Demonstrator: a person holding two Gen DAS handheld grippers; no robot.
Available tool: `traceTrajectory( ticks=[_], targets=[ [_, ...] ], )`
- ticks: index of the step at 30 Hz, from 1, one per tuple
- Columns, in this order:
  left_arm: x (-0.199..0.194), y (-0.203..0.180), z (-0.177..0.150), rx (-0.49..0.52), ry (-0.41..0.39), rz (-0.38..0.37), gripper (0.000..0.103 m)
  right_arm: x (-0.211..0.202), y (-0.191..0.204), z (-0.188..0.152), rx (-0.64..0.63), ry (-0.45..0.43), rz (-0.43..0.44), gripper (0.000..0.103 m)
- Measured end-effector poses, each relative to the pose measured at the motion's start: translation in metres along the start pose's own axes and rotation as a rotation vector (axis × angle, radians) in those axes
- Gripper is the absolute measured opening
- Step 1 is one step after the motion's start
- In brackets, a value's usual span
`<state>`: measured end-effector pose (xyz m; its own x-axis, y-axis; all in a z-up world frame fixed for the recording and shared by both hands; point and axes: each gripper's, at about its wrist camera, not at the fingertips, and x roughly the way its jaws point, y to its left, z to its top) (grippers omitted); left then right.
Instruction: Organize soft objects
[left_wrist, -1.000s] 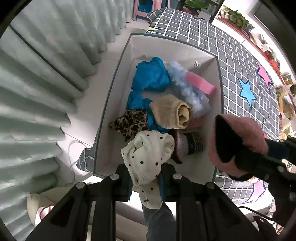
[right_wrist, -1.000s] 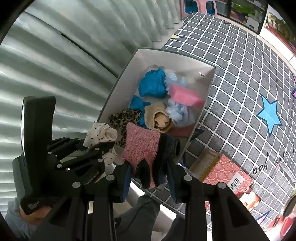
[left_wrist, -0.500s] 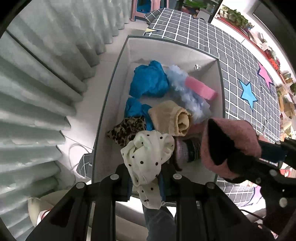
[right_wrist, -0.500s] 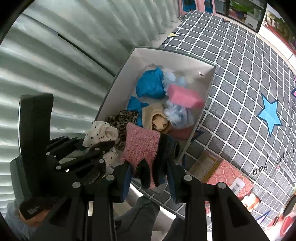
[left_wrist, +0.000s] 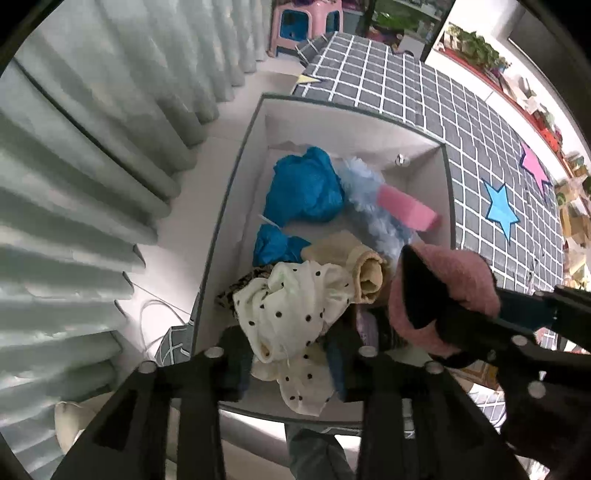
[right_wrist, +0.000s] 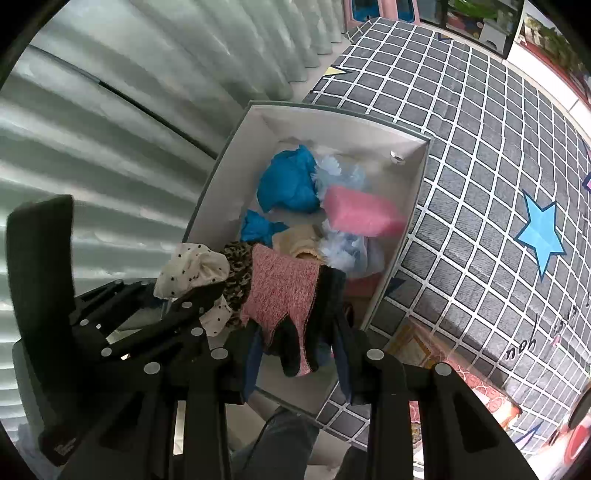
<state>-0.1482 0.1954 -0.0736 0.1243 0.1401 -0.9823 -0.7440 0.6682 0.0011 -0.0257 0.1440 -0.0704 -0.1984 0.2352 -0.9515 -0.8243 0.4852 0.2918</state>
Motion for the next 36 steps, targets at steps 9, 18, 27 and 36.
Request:
traceTrajectory(
  ticks=[9,18,27,36],
  targets=[
    [-0.008,0.017,-0.004,-0.06,-0.035,0.042,0.08,-0.003,0.0,-0.004,0.002,-0.014,0.003,0.052],
    [-0.003,0.022,-0.011,-0.091,-0.021,0.032,0.081,-0.02,0.008,-0.013,-0.053,-0.076,-0.095,0.103],
    [-0.01,0.022,-0.014,-0.082,-0.032,0.02,0.081,-0.031,0.009,-0.018,-0.054,-0.092,-0.09,0.103],
    [-0.012,0.022,-0.013,-0.08,-0.033,0.017,0.081,-0.031,0.01,-0.018,-0.056,-0.092,-0.095,0.103]
  ],
)
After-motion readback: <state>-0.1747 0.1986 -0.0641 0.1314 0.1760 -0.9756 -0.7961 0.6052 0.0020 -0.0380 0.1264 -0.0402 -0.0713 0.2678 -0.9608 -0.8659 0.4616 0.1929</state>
